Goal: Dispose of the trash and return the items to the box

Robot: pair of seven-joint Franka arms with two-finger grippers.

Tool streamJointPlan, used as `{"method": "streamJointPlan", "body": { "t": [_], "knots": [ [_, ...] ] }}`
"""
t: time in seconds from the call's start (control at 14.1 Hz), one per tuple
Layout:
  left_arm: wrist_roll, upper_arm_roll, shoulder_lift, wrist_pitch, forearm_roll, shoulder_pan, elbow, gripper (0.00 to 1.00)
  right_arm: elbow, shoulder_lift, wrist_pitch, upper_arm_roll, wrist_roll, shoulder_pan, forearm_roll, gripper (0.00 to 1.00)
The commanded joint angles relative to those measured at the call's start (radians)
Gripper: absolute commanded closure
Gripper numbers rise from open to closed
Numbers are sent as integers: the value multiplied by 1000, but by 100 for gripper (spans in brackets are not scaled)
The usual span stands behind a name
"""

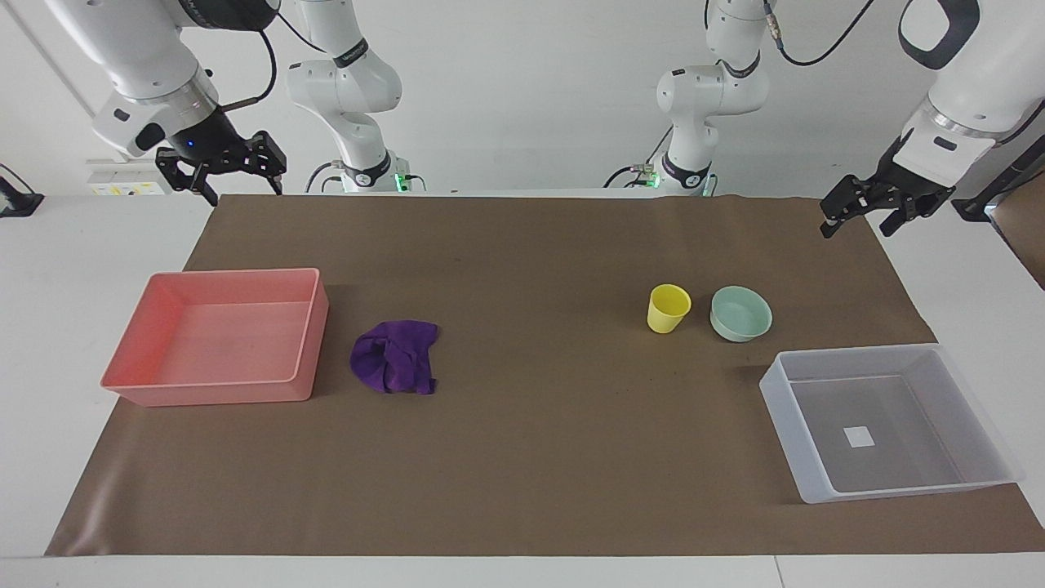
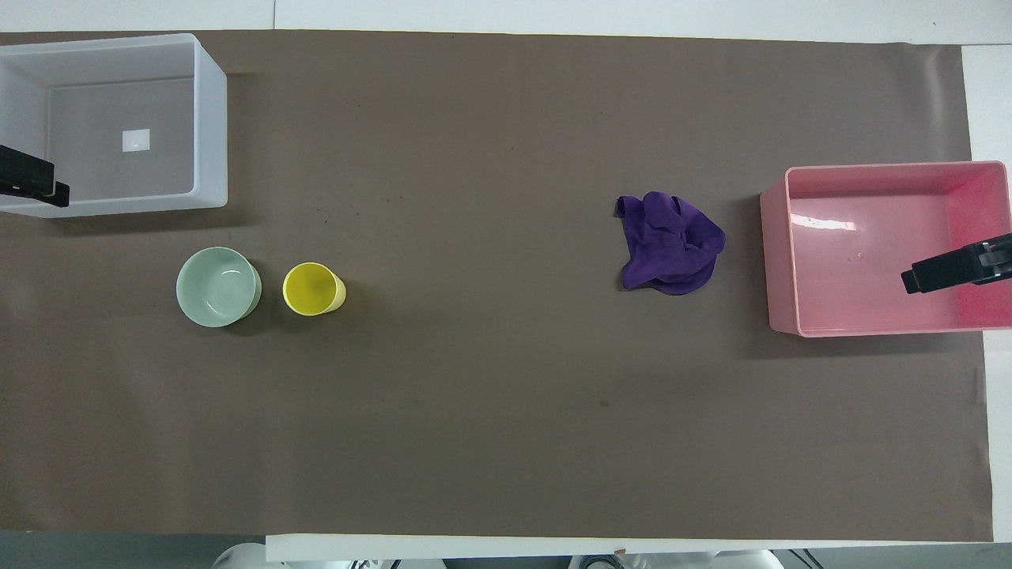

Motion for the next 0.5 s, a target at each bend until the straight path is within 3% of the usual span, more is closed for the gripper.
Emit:
{"method": "streamJointPlan", "body": {
  "t": [0.0,0.07,0.28,0.42],
  "knots": [
    [-131,1,-215,336,-2,-12,-453,0,-53,11,63,6,7,48,5,1],
    [-133,1,-243,395,-2,-12,-555,0,-58,34,98,6,7,63,5,1],
    [-143,1,-234,435,-2,-9,-712,0,-117,111,251,7,55,134,12,1],
    [-144,1,-212,600,-2,-9,-831,0,-131,175,351,7,66,178,14,1]
  ]
}}
